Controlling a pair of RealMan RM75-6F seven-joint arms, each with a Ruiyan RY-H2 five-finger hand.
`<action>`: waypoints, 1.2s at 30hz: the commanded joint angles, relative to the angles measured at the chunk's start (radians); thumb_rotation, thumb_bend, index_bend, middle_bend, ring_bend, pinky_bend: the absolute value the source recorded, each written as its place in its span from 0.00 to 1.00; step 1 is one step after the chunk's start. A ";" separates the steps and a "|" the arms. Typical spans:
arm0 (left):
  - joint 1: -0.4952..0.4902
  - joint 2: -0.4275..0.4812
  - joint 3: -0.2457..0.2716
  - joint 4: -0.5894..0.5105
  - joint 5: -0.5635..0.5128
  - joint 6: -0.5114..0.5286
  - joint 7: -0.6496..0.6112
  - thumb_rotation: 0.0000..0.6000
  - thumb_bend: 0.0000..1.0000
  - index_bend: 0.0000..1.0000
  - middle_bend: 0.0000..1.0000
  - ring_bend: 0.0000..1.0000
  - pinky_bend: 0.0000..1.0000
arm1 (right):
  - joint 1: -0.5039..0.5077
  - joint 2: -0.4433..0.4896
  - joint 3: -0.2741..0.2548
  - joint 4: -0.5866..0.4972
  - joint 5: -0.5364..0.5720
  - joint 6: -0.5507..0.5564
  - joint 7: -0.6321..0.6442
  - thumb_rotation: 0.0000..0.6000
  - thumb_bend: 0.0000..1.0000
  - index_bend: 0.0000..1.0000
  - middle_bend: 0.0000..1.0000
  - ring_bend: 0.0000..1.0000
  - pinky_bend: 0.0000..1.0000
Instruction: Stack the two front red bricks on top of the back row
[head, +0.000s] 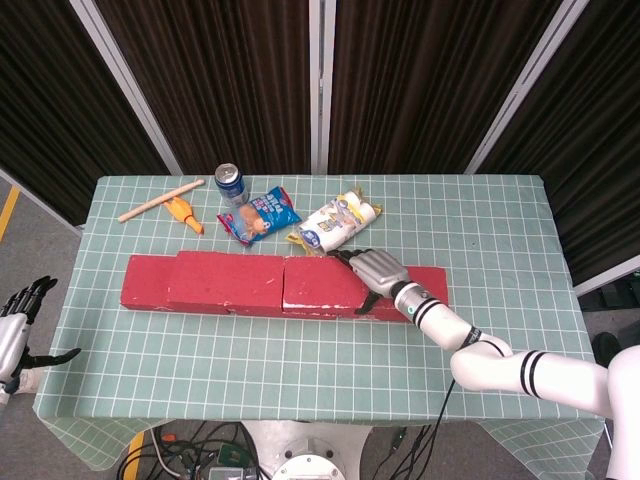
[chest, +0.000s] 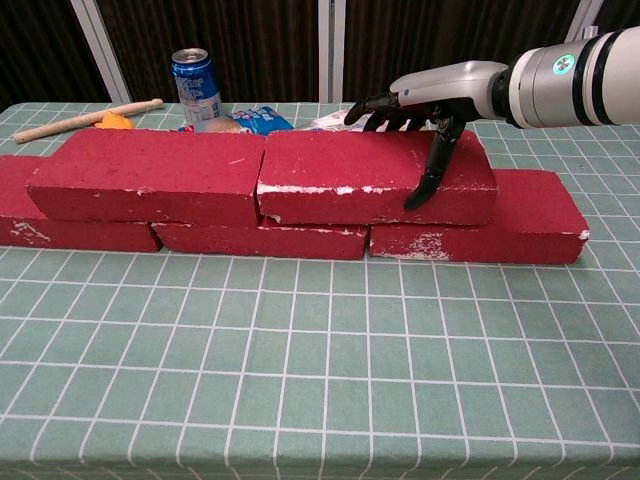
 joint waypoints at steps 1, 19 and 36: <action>0.000 -0.002 0.001 0.003 -0.002 -0.005 -0.002 1.00 0.01 0.05 0.00 0.00 0.00 | 0.003 -0.001 -0.003 0.003 0.002 -0.001 -0.002 1.00 0.05 0.01 0.23 0.18 0.25; -0.003 -0.005 -0.001 0.011 -0.005 -0.015 -0.012 1.00 0.01 0.05 0.00 0.00 0.00 | 0.018 -0.005 -0.006 -0.002 0.015 0.006 -0.004 1.00 0.05 0.01 0.22 0.18 0.24; -0.003 -0.008 0.000 0.021 -0.003 -0.019 -0.025 1.00 0.01 0.05 0.00 0.00 0.00 | 0.029 -0.026 -0.018 0.001 0.044 0.030 -0.025 1.00 0.05 0.01 0.21 0.17 0.23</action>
